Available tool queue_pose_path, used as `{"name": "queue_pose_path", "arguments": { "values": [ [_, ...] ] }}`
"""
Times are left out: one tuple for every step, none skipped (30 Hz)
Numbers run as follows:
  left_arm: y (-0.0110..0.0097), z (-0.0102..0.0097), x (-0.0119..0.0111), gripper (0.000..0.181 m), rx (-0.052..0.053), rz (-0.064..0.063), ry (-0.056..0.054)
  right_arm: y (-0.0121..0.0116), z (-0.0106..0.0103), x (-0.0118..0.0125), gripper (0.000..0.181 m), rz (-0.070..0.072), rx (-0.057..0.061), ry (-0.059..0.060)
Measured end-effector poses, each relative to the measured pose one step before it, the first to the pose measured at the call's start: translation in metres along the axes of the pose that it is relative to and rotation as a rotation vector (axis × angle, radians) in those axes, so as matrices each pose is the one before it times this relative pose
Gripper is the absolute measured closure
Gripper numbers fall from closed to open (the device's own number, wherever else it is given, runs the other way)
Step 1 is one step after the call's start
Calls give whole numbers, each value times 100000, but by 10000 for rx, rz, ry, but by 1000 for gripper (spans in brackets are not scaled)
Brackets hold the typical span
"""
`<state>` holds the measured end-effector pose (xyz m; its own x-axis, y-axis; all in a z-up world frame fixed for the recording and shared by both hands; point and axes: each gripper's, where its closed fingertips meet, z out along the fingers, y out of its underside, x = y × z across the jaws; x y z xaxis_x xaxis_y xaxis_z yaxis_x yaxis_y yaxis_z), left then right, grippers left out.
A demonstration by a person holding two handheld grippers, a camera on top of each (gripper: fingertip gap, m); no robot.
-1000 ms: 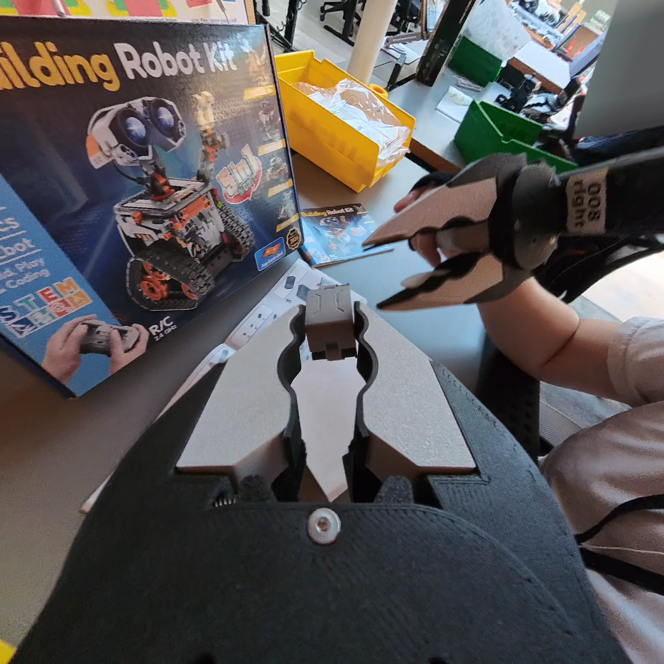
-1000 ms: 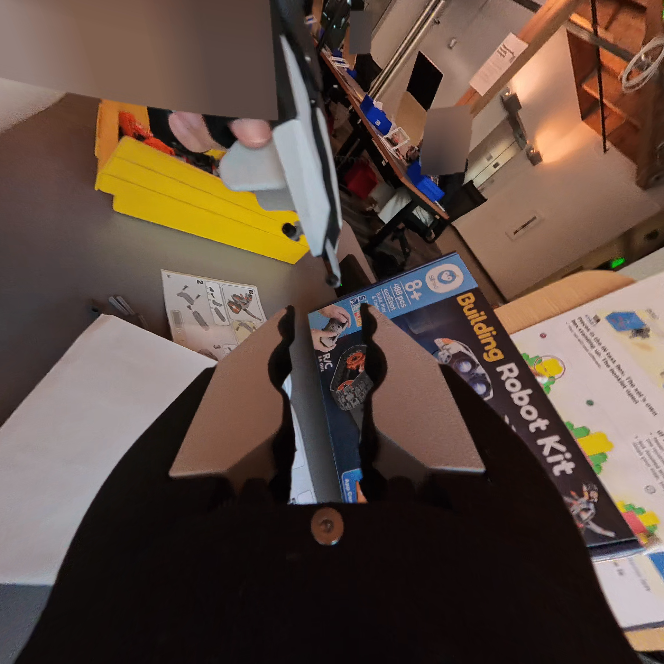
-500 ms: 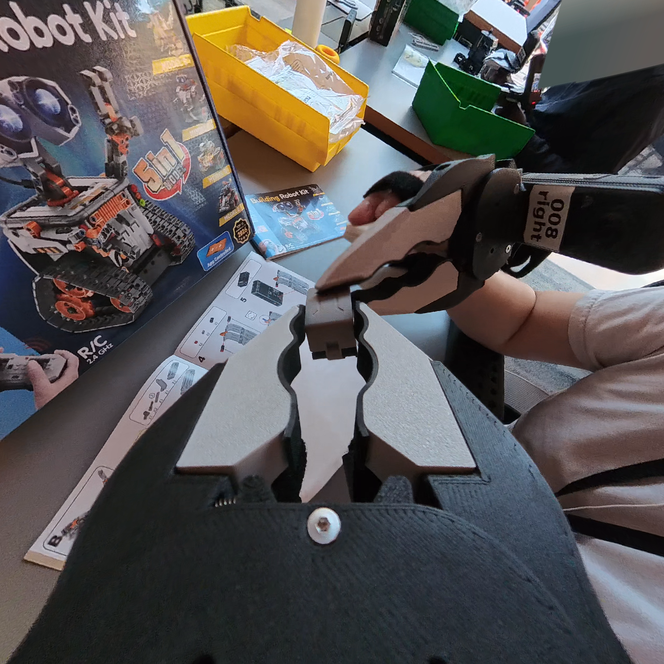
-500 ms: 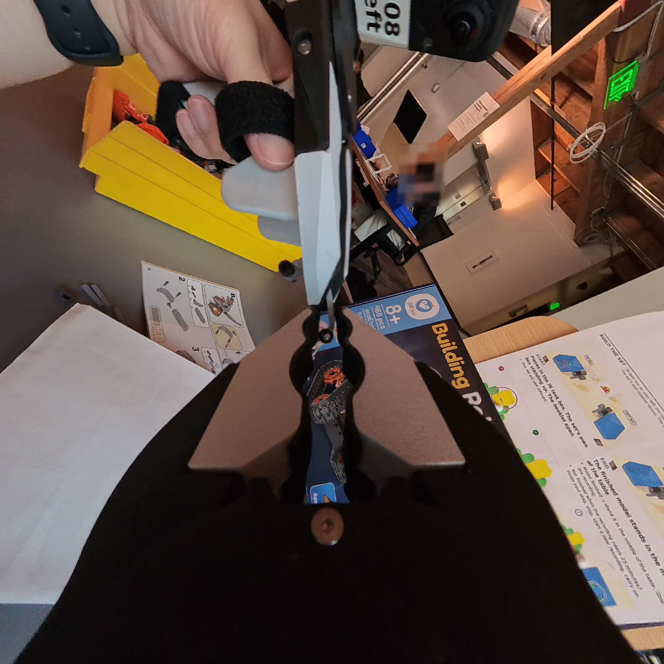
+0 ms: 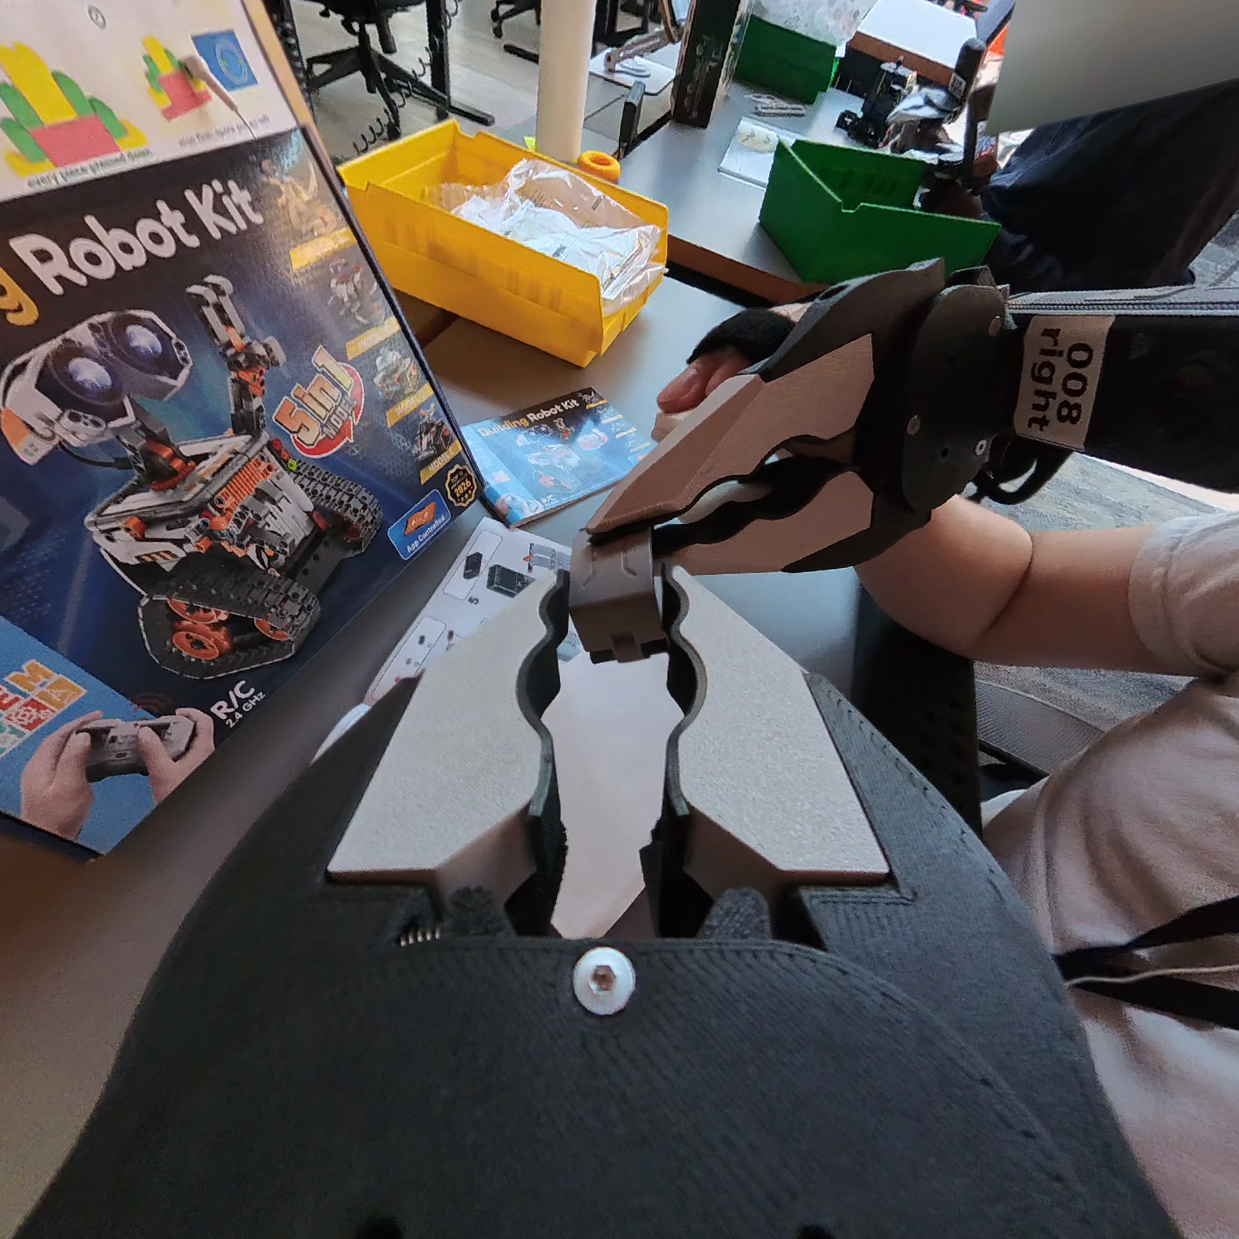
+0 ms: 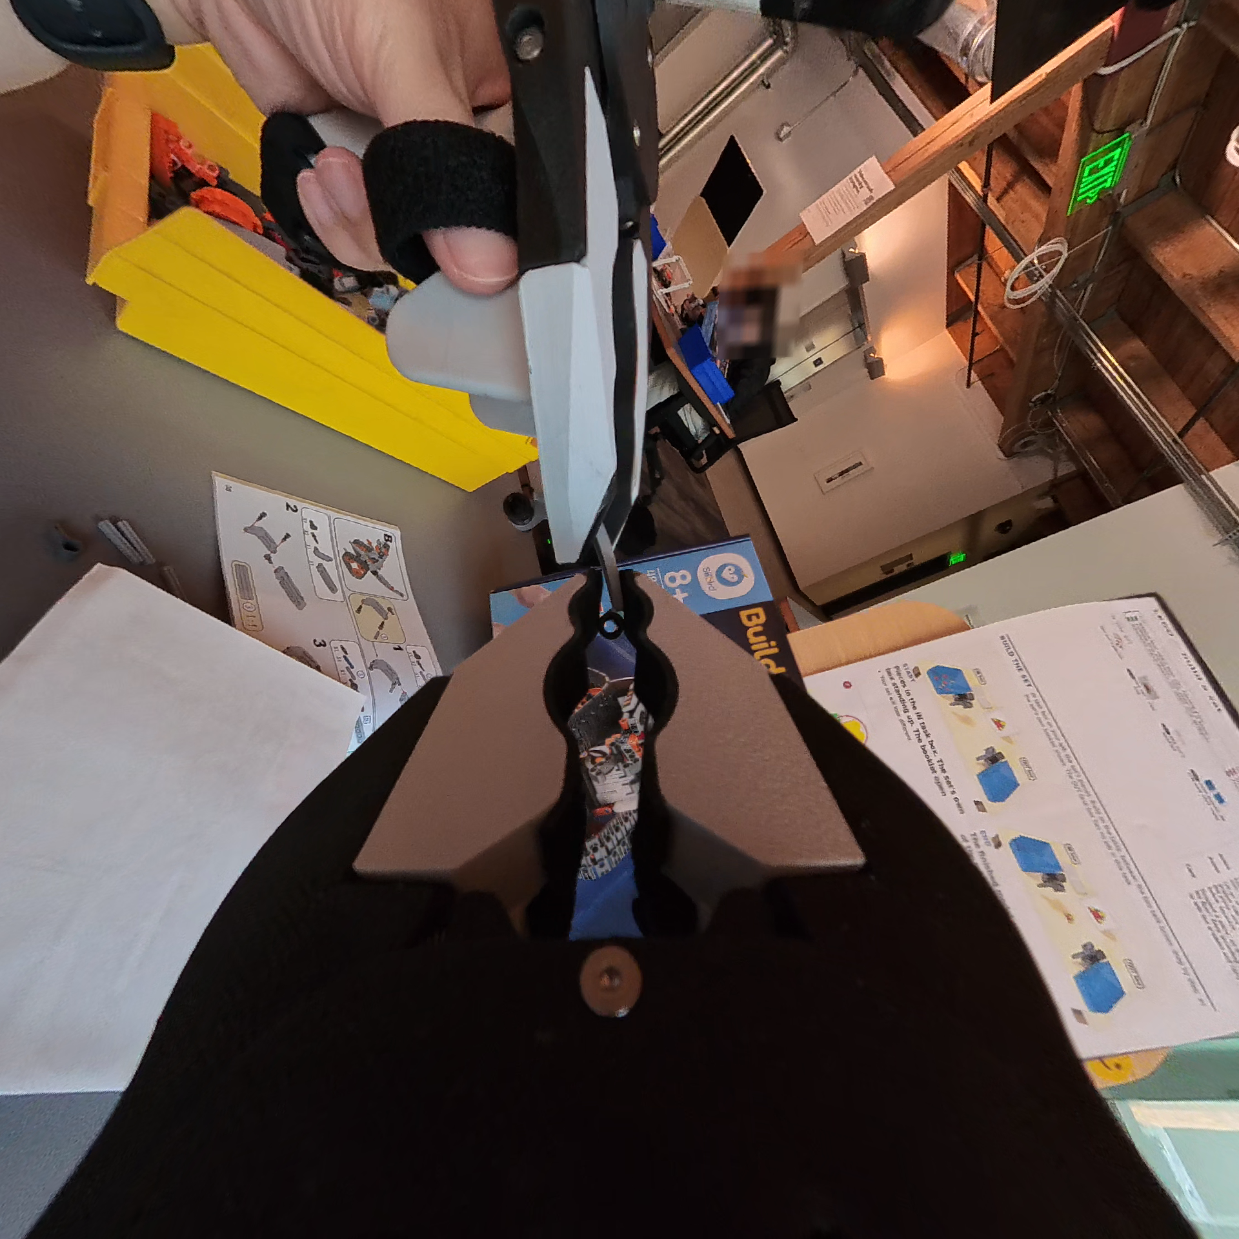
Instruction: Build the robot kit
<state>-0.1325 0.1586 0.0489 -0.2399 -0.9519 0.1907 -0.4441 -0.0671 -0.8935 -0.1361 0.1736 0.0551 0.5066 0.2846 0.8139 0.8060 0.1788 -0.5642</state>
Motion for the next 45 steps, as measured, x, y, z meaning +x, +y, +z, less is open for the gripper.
{"name": "queue_pose_path", "arguments": {
  "values": [
    [-293, -238, 300, 154, 132, 127, -28, -340, -134, 176, 177, 38, -46, 24],
    [-265, -200, 283, 153, 119, 121, -22, -313, -145, 165, 177, 42, -62, 25],
    [-209, -170, 273, 153, 84, 98, -12, -347, -181, 154, 178, -15, -26, 59],
    [-195, -143, 275, 153, 80, 58, 0, -322, -216, 60, 177, -48, -27, 28],
    [-157, -122, 343, 153, 68, 55, 32, -254, -230, 26, 177, -46, -81, 13],
    [-126, -131, 376, 154, 57, 95, 45, -226, -259, 45, 177, -22, -98, 3],
    [-170, -164, 380, 154, 89, 119, 40, -249, -270, 46, 177, 32, -80, -20],
    [-211, -198, 399, 154, 104, 111, 38, -336, -295, 56, 177, 56, -19, -33],
    [-231, -203, 377, 155, 106, 71, 16, -390, -262, 86, 177, 89, 36, -48],
    [-228, -211, 337, 154, 97, 22, -8, -378, -202, 91, 177, 121, 34, -76],
    [-192, -211, 298, 154, 50, 16, -9, -393, -146, 77, 177, 72, 47, -90],
    [-143, -237, 245, 153, 20, 16, -25, -311, -94, 81, 177, 30, 20, -95],
    [-156, -234, 205, 153, 26, -62, -70, -96, -87, 77, 178, 28, -106, -80],
    [-288, -172, 163, 153, 97, -91, -125, -52, -128, 165, 177, -14, -86, 33],
    [-307, -64, 125, 153, 106, 39, -132, -160, -170, 253, 177, -10, 68, 174],
    [-145, 8, 80, 153, 56, 217, -102, -207, -133, 253, 177, 86, 177, 212],
    [52, -10, 1, 154, 17, 303, -103, -202, -25, 33, 177, 108, 207, 86],
    [19, -63, -33, 154, 141, 302, -69, -101, 15, -84, 177, -106, 130, 50],
    [-88, -94, 27, 154, 209, 270, 58, 59, -27, -137, 177, -338, 25, 19],
    [6, -5, 29, 154, -11, 142, 183, -100, -86, 24, 177, -330, 98, 84],
    [-18, 75, -22, 154, -69, -56, 197, -50, -45, 178, 177, -158, 54, 102],
    [-84, 109, -111, 154, 77, -148, 143, 21, 27, 242, 177, 13, 19, 98],
    [-52, 106, -173, 155, 136, -197, 136, 69, 93, 192, 177, 68, 30, 82],
    [-29, 79, -219, 155, 98, -279, 149, 184, 141, 103, 177, 5, -5, 63],
    [5, 77, -250, 155, 88, -300, 130, 258, 186, 0, 177, -60, -19, 40],
    [165, 66, -285, 155, 18, -243, 88, 288, 221, -123, 177, -8, -23, -50],
    [280, 49, -310, 155, -59, -160, 19, 305, 278, -193, 178, 70, -56, -96],
    [179, 15, -351, 155, -72, -127, -72, 273, 308, -68, 178, 44, -58, -19],
    [33, -13, -328, 155, -46, -92, -163, 253, 266, 5, 178, -11, -74, 43],
    [-31, -5, -268, 155, -36, 22, -218, 187, 208, 19, 177, -40, -79, 50],
    [37, -7, -148, 155, -78, 150, -203, 94, 95, -17, 177, -54, -68, 19],
    [48, 31, -22, 155, -76, 175, -136, 16, -20, 22, 178, -77, -49, 25],
    [-11, 82, 56, 155, -25, 114, -54, -21, -119, 98, 178, -63, -23, 43],
    [-125, 151, 75, 155, 48, -8, 6, 17, -172, 214, 178, -8, -10, 83],
    [-194, 227, 44, 155, 89, -113, 52, 93, -192, 228, 178, 48, -14, 66],
    [-118, 231, 87, 155, 61, -154, 113, 143, -181, 78, 178, 71, 2, -30],
    [-35, 155, 97, 155, 62, -131, 165, 32, -158, 16, 178, 72, 85, -41],
    [-98, 79, 58, 156, 124, -176, 175, -15, -102, 69, 178, 58, 108, 18],
    [-136, 48, 16, 156, 167, -186, 161, -24, -38, 55, 178, 28, 94, 17],
    [73, 38, -32, 156, 91, -94, 156, 69, 12, -146, 178, 42, 35, -112],
    [362, 32, -59, 156, -77, 61, 160, 150, 49, -340, 178, 80, -19, -240],
    [459, 13, -112, 156, -240, 190, 136, 216, 92, -282, 178, 79, -53, -180],
    [240, -77, -261, 156, -245, 150, -18, 367, 91, 98, 178, -13, -129, 60],
    [-117, -172, -430, 156, -7, 67, -189, 539, 58, 170, 178, -94, -221, 98],
    [-415, -230, -390, 156, 253, 16, -199, 549, 14, 92, 178, -82, -210, 50]
  ]
}}
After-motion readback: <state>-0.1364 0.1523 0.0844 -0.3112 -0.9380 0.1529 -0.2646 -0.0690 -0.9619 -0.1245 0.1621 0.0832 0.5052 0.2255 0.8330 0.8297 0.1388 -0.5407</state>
